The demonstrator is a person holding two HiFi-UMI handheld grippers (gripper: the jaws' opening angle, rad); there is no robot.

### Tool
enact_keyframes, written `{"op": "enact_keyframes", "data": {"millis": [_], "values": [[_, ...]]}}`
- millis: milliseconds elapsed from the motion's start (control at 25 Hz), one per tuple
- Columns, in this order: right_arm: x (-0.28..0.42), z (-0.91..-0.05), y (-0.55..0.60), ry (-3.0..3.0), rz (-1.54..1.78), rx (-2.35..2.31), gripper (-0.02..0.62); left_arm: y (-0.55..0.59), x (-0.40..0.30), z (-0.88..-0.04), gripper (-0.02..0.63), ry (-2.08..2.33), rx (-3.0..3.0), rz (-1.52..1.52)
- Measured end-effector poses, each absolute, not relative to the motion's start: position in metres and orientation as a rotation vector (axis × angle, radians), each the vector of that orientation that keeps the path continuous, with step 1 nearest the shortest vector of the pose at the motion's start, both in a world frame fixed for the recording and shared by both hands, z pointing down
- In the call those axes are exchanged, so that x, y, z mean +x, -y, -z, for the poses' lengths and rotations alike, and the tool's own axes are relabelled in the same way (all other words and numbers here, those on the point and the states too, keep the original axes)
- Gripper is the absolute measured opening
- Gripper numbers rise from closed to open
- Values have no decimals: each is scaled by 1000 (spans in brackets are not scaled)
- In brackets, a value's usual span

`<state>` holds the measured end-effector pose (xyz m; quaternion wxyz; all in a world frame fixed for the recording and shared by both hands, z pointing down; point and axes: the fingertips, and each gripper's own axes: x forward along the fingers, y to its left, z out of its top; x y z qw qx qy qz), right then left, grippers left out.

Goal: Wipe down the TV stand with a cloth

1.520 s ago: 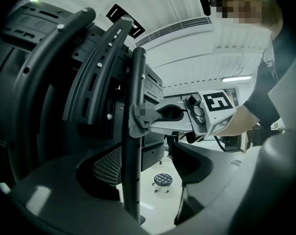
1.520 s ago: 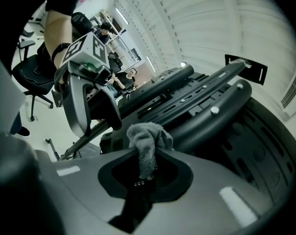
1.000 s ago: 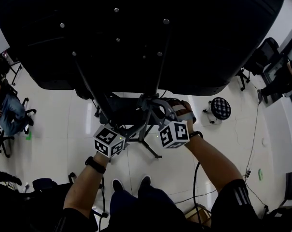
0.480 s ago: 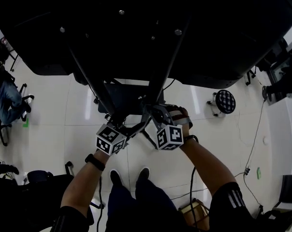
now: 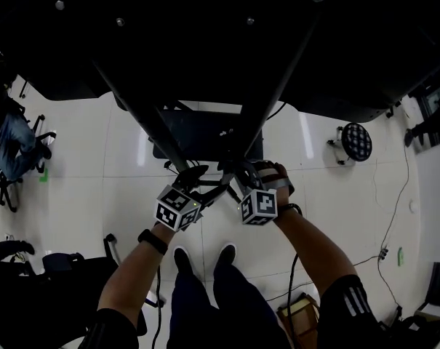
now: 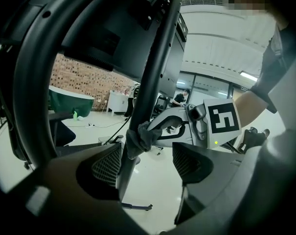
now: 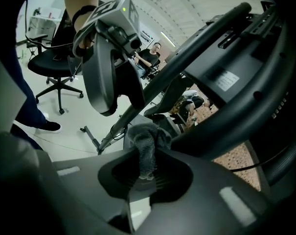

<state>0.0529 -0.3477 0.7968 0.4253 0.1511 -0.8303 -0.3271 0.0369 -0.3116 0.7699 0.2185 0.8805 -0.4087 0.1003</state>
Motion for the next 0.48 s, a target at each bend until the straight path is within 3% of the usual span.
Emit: {"op": "enact_keyframes", "data": {"millis": [480], "values": [[48, -907, 349, 2025, 754, 346, 38, 317, 40, -862, 353, 1086, 2374, -289]]}}
